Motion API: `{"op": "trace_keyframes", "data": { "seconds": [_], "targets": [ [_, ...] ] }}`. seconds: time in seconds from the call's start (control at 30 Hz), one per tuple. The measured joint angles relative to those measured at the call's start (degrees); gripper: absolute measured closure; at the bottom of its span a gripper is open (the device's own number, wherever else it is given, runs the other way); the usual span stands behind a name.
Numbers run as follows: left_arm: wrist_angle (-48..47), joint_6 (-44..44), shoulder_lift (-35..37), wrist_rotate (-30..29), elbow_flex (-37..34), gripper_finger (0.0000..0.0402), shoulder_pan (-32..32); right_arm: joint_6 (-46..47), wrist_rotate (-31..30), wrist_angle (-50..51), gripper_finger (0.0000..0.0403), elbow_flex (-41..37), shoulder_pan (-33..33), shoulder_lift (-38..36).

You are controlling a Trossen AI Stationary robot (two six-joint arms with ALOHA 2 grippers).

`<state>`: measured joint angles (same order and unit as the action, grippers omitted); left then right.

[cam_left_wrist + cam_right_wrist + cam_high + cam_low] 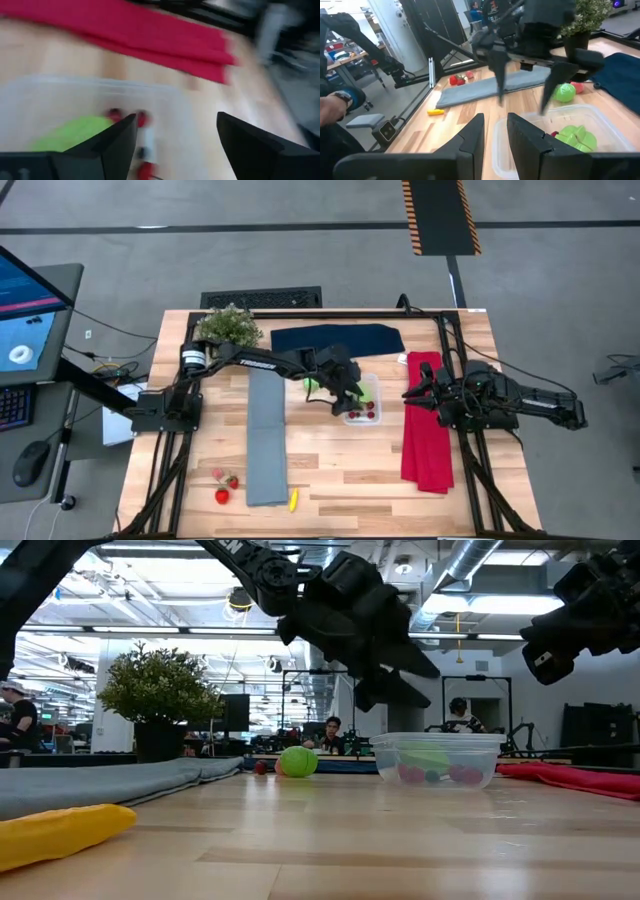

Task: Pick and placing Produce into tupperware
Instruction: Put the yellow corn into the transparent bin

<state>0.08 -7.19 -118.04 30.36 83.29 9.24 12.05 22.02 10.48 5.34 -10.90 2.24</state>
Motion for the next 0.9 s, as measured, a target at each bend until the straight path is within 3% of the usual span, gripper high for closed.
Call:
{"op": "trace_keyframes", "data": {
  "seconds": [0.17, 0.23, 0.27, 0.33, 0.5, 0.6, 0.77, 0.9],
  "targets": [
    [4.01, 5.14, 6.17, 25.04, -3.32, 0.0138, 0.56, 0.02, 0.0, 0.11, 0.0296, 0.0, 0.0, 0.0],
    [6.62, 4.93, 10.07, 31.51, -5.99, 0.0138, 0.58, 0.02, 0.02, 0.39, 0.0296, 0.0, -0.02, 0.0],
    [8.16, 4.92, 12.5, 31.67, -7.37, 0.0138, 0.5, 0.02, 0.05, 0.39, 0.0296, 0.0, -0.02, 0.0],
    [8.63, 5.92, 18.81, 25.92, -10.92, 0.0138, 0.66, 0.01, 0.05, 0.72, 0.0296, 0.0, -0.02, -0.01],
    [10.03, 6.78, 35.93, -10.43, -23.39, 0.0138, -2.07, 0.02, 0.06, 1.25, 0.0296, 0.0, -0.01, 0.0],
    [15.18, 6.54, 45.89, -24.23, -31.86, 0.0138, -5.48, 0.02, 0.04, 1.4, 0.0296, 0.0, 0.0, 0.0],
    [17.71, 5.02, 58.55, -35.78, -44.92, 0.0138, -7.35, 0.01, 0.04, 1.53, 0.0296, 0.0, -0.02, 0.0],
    [17.89, 4.32, 64.78, -38.05, -52.6, 0.0138, -7.3, 0.02, 0.04, 1.53, 0.0296, 0.0, 0.0, 0.0]
  ]
}}
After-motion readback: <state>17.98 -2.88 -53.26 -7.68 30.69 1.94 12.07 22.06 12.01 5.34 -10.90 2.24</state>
